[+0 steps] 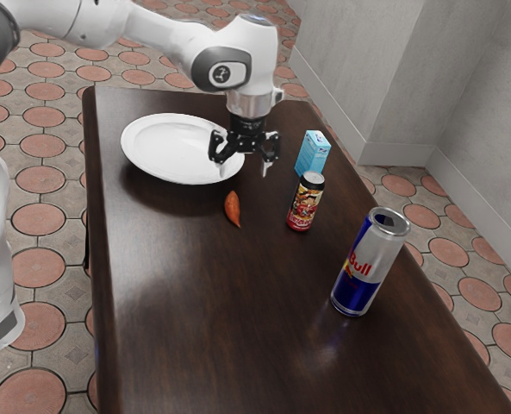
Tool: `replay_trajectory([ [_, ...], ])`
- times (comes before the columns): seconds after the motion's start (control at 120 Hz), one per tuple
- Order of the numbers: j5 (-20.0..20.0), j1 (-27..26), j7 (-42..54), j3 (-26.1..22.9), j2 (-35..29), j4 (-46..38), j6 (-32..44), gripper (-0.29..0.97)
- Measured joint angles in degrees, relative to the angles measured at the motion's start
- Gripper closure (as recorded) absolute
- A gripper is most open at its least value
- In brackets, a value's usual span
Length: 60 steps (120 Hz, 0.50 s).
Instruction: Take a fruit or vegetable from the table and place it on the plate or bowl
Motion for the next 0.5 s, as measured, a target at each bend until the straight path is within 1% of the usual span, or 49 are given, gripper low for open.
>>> replay_trajectory([
  [0.167, -0.4, 1.6, -0.9, 0.0, -0.3, -1.3, 0.6, 0.0],
  [0.233, -0.5, 2.2, -1.2, 0.0, 0.5, -1.2, 0.8, 0.0],
  [0.5, -1.2, 1.8, -2.0, -0.1, 4.2, -1.0, 1.9, 0.0],
])
